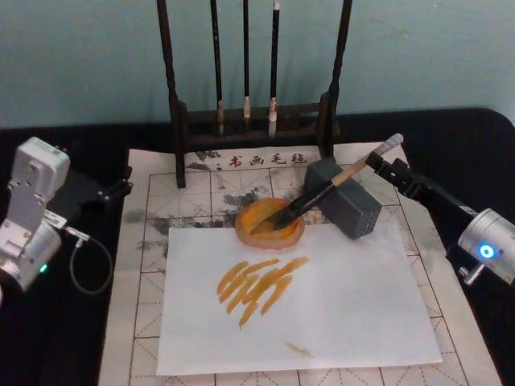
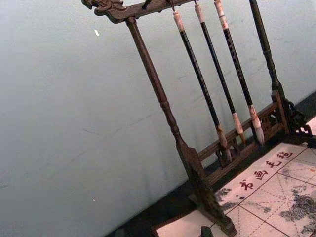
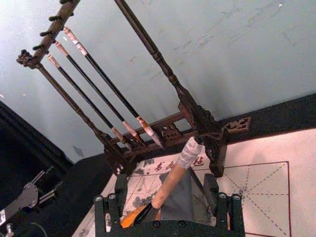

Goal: Pick up the brush from the inkstone, write on the paper, then place the brush back to its original position.

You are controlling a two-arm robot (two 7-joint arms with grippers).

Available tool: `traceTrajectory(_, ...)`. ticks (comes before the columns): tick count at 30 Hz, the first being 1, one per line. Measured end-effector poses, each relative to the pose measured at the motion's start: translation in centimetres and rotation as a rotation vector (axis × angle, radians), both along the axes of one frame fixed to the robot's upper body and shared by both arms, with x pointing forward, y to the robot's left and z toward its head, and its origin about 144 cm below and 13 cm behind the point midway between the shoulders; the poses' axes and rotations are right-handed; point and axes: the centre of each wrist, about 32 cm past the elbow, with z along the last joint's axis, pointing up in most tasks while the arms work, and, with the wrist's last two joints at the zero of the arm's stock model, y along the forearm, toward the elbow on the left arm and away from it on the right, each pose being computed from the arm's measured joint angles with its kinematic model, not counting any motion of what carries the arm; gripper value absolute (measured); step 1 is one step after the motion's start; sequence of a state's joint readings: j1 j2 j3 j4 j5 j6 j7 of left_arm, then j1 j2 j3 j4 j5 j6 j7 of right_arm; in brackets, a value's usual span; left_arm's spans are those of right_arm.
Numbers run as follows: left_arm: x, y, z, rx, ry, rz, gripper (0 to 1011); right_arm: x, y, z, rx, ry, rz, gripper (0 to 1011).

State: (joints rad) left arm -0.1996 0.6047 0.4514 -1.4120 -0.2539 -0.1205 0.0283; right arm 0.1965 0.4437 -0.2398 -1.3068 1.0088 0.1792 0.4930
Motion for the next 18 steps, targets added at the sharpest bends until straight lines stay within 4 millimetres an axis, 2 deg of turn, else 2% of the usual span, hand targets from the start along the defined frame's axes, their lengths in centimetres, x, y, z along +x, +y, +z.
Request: traceTrajectory(18,0.0,0.0,0.0,0.0,0.0,0.0,1001,-0.1,-0.04,0.04,-0.009,-0.006,-0.006,1000)
